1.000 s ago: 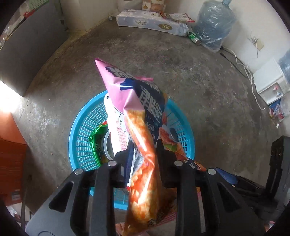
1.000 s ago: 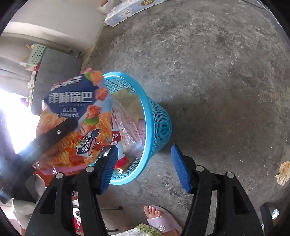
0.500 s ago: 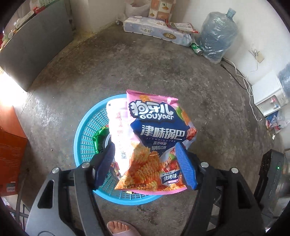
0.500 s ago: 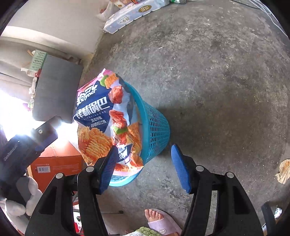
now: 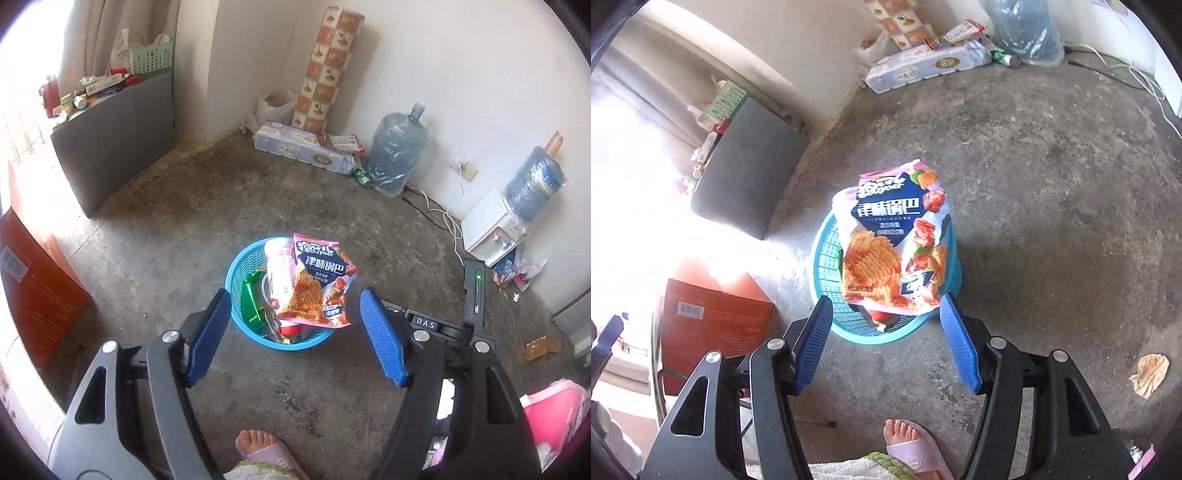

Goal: Collect trash
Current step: 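Withdraw both tools from the basket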

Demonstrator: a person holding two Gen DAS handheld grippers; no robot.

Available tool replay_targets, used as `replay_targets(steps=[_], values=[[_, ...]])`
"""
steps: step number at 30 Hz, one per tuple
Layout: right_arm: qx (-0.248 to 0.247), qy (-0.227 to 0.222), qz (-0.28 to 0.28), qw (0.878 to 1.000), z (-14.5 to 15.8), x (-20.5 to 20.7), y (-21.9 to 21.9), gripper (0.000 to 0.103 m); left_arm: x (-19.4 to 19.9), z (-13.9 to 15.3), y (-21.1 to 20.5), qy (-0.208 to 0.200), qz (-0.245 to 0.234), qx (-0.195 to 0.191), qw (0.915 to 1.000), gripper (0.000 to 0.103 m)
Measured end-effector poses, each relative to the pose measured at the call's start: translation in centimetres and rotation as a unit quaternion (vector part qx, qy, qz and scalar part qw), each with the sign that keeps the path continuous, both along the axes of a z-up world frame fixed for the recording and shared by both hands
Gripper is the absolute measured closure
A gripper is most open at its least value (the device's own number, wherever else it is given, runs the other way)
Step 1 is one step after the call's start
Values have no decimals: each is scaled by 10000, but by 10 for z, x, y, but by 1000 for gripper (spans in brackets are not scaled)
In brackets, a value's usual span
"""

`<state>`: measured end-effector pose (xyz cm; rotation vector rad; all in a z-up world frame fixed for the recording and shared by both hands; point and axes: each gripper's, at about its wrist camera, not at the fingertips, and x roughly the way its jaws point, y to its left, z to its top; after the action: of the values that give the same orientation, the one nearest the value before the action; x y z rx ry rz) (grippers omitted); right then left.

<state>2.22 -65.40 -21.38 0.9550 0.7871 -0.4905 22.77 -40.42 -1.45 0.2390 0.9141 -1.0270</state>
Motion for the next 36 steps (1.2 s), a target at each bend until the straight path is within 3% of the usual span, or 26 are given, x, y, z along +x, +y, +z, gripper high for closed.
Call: replay_targets(steps=[5, 9, 11, 13, 19, 24, 30, 34, 36], values=[[-785, -178, 498, 9955, 70, -17, 64, 43, -41, 44, 101, -245, 514, -481, 9972, 22], [-1633, -333, 863, 9822, 128, -34, 131, 22, -67, 61, 170, -444, 1209, -553, 9901, 15], [-2019, -396, 1030, 9732, 150, -41, 165, 14, -80, 67, 200, -599, 1757, -531, 9812, 9], [-2287, -462, 1159, 9655, 167, -47, 194, 11, -93, 71, 223, -670, 2095, -577, 9738, 9], [-2711, -492, 1576, 9483, 201, -54, 262, 9, -123, 73, 266, -570, 2480, -555, 9655, 9], [-3189, -535, 1891, 9272, 224, -68, 308, 7, -147, 76, 294, -770, 2758, -328, 9576, 9], [-3628, -346, 2196, 9050, 233, -80, 346, 7, -170, 81, 317, -1318, 3233, -94, 9370, 9], [-3578, -280, 2291, 9048, 232, -82, 354, 7, -175, 83, 324, -1200, 3247, -252, 9378, 9], [-3543, -288, 2296, 9060, 232, -82, 356, 7, -174, 81, 323, -1181, 3366, -189, 9340, 9]])
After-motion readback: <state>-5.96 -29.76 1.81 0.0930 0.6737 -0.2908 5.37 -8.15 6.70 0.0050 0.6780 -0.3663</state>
